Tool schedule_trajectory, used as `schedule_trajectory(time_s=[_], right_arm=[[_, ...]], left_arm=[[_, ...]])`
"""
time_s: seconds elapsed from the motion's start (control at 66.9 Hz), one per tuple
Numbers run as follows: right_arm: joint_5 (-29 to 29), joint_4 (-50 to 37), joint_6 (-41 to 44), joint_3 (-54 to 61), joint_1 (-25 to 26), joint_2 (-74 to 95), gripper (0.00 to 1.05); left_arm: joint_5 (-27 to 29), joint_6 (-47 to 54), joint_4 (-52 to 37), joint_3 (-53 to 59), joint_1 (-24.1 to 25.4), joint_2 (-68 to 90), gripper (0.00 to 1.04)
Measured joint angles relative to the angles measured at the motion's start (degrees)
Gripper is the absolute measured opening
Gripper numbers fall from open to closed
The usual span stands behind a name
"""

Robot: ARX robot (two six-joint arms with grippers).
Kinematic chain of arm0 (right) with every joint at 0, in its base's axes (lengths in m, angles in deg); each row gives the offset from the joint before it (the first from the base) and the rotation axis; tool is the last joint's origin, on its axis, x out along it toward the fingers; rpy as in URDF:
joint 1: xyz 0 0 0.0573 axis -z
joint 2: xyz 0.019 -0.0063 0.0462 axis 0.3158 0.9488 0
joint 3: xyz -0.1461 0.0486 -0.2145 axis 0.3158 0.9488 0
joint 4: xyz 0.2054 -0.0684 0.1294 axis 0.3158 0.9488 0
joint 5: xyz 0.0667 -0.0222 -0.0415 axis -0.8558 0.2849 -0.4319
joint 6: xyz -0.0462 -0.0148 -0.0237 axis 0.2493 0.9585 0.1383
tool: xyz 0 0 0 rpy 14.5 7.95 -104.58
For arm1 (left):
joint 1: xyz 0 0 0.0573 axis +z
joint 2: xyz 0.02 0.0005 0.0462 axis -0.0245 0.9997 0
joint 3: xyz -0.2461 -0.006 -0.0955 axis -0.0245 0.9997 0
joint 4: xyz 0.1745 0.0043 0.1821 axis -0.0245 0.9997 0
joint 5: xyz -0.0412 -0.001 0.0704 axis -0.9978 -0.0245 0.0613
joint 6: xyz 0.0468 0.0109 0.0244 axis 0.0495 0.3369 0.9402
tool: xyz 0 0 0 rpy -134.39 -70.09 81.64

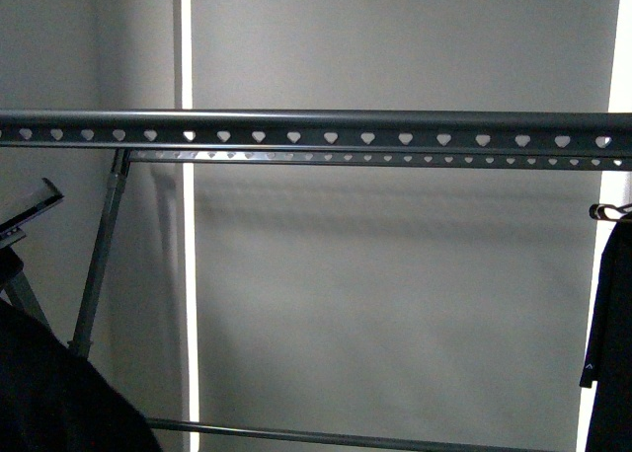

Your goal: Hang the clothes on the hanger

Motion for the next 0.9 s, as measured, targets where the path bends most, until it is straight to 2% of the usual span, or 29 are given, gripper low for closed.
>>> schedule_trajectory(time_s=[0.105, 0.314, 0.329, 0.448, 0.478, 0.568, 0.732, 0.837, 0.897], right_arm=[[0.0, 0.0, 0.0, 0.0, 0.0, 0.0, 0.97], [0.0, 0.0, 0.0, 0.0, 0.0, 0.0, 0.97], [0.02, 0.0, 0.0, -0.02, 0.0, 0.0, 0.97], [-0.02, 0.0, 0.0, 0.0, 0.0, 0.0, 0.97], [-0.02, 0.0, 0.0, 0.0, 0.0, 0.0, 0.97], [0.02, 0.0, 0.0, -0.02, 0.0, 0.0, 0.97], [0.0, 0.0, 0.0, -0.02, 0.0, 0.0, 0.97], [0.02, 0.0, 0.0, 0.0, 0.0, 0.0, 0.97], [0.0, 0.0, 0.0, 0.0, 0.0, 0.0, 0.97]], left_arm=[[-6.38, 5.49, -0.33, 5.44, 0.15, -5.18, 0.05], [-27.36, 21.86, 3.54, 15.23, 1.11, -17.27, 0.05], [-30.77, 24.76, 4.9, 15.85, 1.44, -18.18, 0.05], [-43.98, 39.1, 11.85, 16.9, 3.65, -21.33, 0.05], [-45.77, 41.92, 13.18, 16.83, 4.26, -21.49, 0.05], [-53.0, 60.22, 19.76, 13.33, 8.41, -19.71, 0.05], [-60.67, 85.37, 16.31, 5.66, 10.12, -15.19, 0.05], [-66.95, 102.92, 23.28, 0.5, 8.13, -12.92, 0.05], [-67.65, 111.86, 27.45, -1.9, 6.32, -11.63, 0.05]])
